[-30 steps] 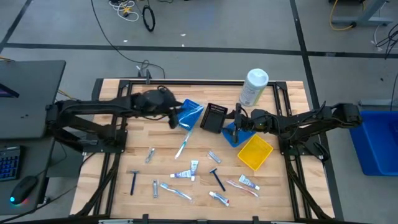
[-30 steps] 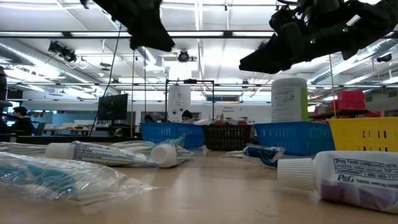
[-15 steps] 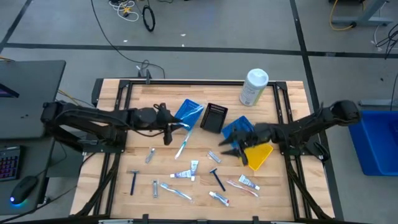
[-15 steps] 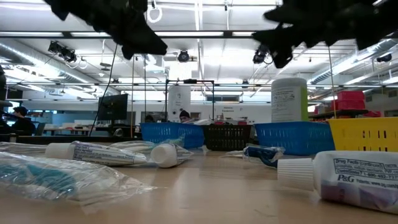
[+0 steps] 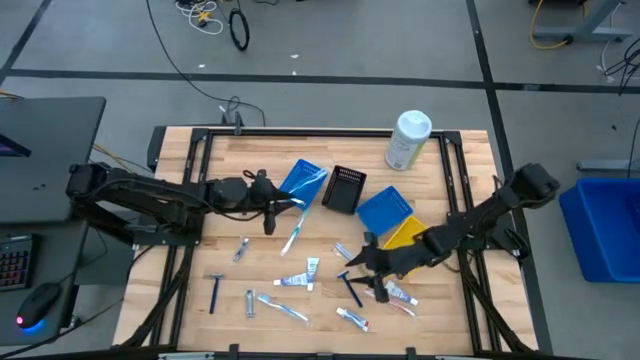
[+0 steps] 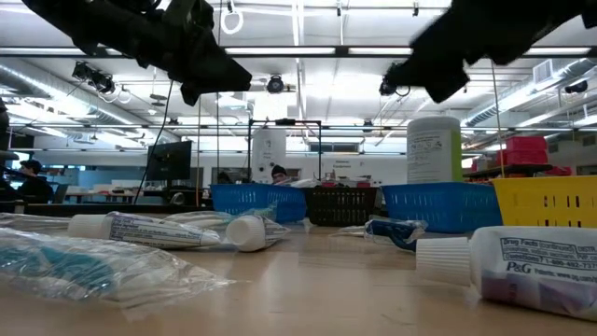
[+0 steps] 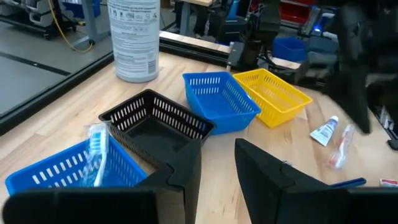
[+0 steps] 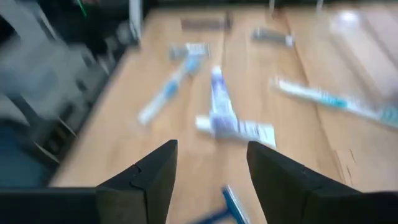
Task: Pick & Place Travel size toiletries
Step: Put the right blue razor into the black basket
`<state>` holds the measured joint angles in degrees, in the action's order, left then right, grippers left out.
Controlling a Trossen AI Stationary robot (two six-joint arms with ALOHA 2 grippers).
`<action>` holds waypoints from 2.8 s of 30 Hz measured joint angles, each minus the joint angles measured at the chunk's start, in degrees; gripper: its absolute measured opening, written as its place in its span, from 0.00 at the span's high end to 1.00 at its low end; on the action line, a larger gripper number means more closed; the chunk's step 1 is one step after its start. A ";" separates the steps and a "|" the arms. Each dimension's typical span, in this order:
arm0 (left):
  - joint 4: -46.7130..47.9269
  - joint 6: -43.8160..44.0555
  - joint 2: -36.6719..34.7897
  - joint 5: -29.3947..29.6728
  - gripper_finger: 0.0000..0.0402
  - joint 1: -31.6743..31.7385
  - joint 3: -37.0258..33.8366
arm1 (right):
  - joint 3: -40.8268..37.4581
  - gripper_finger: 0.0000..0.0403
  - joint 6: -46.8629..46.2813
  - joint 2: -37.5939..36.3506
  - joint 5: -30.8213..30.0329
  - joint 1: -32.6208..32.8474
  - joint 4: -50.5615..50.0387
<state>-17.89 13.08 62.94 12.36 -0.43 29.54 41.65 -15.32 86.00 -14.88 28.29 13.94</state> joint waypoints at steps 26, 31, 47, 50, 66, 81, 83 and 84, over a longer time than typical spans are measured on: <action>0.37 -0.17 0.00 -2.12 0.74 -0.04 0.00 | 5.66 0.46 14.77 15.30 10.50 -8.21 -11.55; 0.35 -0.18 0.00 -2.12 0.74 -0.04 0.00 | 5.66 0.54 15.72 15.30 12.25 -9.25 -11.60; 0.37 -0.20 0.00 -1.95 0.74 -0.02 0.00 | 5.66 0.65 16.50 15.28 16.17 -9.54 -11.57; 0.37 -0.23 0.00 -1.91 0.74 -0.02 0.00 | 5.66 0.66 17.41 15.28 15.22 -9.53 -11.54; 0.23 -0.38 0.00 -1.01 0.74 -0.02 0.00 | 5.68 0.71 18.81 17.16 14.98 -9.57 -9.38; 0.17 -0.42 0.00 -1.01 0.74 -0.02 0.00 | 5.68 0.89 18.83 17.16 16.64 -9.55 -9.86; 0.16 -0.42 0.00 -1.01 0.74 -0.02 0.00 | 5.68 0.89 18.83 17.17 16.62 -9.55 -9.85; 0.17 -0.39 0.00 -1.01 0.74 -0.02 0.00 | 5.68 0.89 18.83 17.16 16.61 -9.56 -9.75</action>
<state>-17.72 12.69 62.94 11.35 -0.45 29.54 47.33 3.51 103.15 1.73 18.74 4.19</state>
